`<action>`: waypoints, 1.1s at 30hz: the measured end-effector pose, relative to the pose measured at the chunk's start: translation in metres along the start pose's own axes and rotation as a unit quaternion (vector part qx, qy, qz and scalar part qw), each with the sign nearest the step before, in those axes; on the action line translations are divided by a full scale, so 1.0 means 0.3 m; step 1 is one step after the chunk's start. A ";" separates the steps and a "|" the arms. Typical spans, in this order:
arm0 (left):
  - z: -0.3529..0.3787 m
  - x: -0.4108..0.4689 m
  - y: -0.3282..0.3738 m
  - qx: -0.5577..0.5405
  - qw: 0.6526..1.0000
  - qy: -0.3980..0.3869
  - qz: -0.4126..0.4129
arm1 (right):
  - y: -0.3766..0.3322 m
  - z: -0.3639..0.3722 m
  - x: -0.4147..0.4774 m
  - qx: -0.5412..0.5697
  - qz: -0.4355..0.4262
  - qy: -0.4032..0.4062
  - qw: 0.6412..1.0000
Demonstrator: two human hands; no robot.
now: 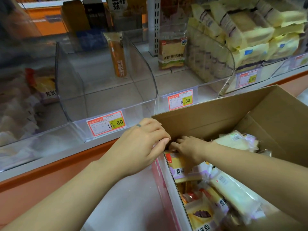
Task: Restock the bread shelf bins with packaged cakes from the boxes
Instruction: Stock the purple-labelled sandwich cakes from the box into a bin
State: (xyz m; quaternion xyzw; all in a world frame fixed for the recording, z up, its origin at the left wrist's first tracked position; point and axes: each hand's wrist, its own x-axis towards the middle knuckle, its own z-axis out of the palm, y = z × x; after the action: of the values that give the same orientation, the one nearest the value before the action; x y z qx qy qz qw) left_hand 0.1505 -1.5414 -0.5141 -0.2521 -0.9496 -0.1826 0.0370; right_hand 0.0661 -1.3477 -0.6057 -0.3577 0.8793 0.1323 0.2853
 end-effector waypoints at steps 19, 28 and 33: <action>0.003 -0.009 0.003 0.003 1.000 -0.012 -0.005 | -0.083 -0.001 -0.132 0.029 0.076 0.001 0.997; -0.040 -0.037 0.050 -0.072 0.997 -0.031 -0.024 | -0.047 -0.223 -0.460 -0.054 0.094 0.185 0.977; -0.159 -0.061 0.121 -0.153 0.986 0.056 0.020 | -0.111 -0.389 -0.617 -0.096 0.089 0.297 0.946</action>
State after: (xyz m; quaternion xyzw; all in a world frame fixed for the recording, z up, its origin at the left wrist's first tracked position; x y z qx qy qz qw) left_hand 0.1832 -1.5382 -0.4607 -0.2626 -0.9018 -0.3389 0.0550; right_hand 0.1497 -1.3198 -0.4026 -0.3263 0.9357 0.1288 -0.0369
